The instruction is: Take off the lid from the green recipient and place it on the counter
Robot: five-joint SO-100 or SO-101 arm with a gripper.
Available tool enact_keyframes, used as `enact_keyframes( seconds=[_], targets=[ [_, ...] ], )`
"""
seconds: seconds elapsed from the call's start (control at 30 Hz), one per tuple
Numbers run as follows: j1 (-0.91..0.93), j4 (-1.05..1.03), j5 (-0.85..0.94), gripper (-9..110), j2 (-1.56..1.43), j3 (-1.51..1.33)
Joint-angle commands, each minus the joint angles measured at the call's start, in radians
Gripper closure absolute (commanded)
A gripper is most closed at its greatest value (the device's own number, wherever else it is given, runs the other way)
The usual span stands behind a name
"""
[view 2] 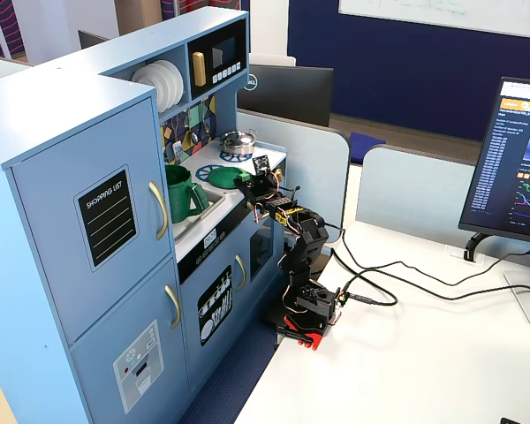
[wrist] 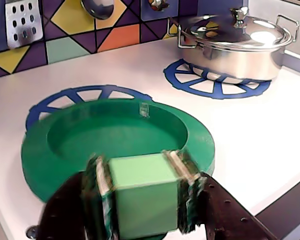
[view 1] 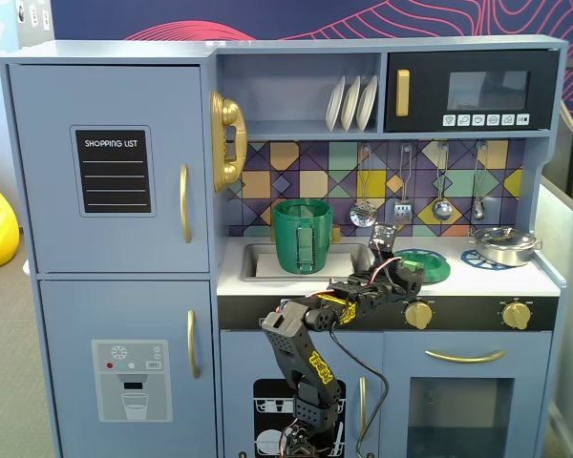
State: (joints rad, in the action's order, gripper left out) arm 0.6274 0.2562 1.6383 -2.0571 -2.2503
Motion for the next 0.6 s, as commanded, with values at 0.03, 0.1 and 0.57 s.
enact_keyframes(
  seconds=[0.03, 0.1, 0.57],
  targets=[
    [-0.003, 0.014, -0.049, 68, -0.009, 0.086],
    [0.002, -0.037, -0.051, 67, -0.025, 0.115],
    [-0.132, -1.195, -0.098, 80, -0.428, 0.442]
  ],
)
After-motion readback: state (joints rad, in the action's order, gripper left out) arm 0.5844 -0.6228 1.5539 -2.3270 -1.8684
